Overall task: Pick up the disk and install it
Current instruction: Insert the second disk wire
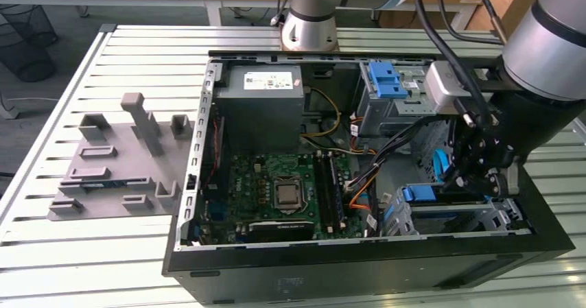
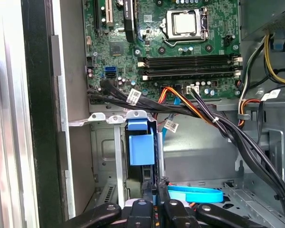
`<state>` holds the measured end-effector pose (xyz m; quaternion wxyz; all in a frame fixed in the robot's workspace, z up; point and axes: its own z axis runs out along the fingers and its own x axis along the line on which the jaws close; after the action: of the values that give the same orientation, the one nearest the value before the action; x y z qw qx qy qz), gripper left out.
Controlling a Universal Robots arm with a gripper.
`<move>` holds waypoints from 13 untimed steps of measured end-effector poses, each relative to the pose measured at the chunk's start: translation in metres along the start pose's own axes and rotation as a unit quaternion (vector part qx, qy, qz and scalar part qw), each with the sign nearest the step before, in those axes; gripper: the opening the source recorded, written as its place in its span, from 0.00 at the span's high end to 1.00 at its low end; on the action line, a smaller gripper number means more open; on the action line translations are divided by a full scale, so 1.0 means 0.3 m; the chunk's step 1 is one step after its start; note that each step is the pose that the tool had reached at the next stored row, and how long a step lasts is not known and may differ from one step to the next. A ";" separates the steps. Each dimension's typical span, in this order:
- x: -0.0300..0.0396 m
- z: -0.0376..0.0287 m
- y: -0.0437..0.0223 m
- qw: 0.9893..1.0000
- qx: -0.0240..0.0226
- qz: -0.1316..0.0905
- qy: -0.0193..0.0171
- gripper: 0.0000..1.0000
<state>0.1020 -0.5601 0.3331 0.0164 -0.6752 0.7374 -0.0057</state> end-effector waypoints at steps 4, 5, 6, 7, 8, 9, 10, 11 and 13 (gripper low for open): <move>0.002 0.005 0.000 1.000 0.000 0.002 0.000 0.84; 0.002 0.006 0.000 1.000 0.000 0.002 0.000 0.84; 0.002 0.006 0.000 1.000 0.000 0.002 0.000 0.84; 0.002 0.006 0.000 1.000 0.000 0.002 0.000 0.84; 0.002 0.007 0.000 1.000 0.000 0.002 0.000 0.84; 0.002 0.007 0.000 1.000 0.000 0.002 0.000 0.84; 0.002 0.007 0.000 1.000 0.000 0.002 0.000 0.84; 0.002 0.007 0.000 1.000 0.000 0.002 0.000 0.84; 0.002 0.007 0.000 1.000 0.000 0.002 0.000 0.76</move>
<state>0.1020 -0.5608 0.3310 0.0164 -0.6736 0.7389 -0.0058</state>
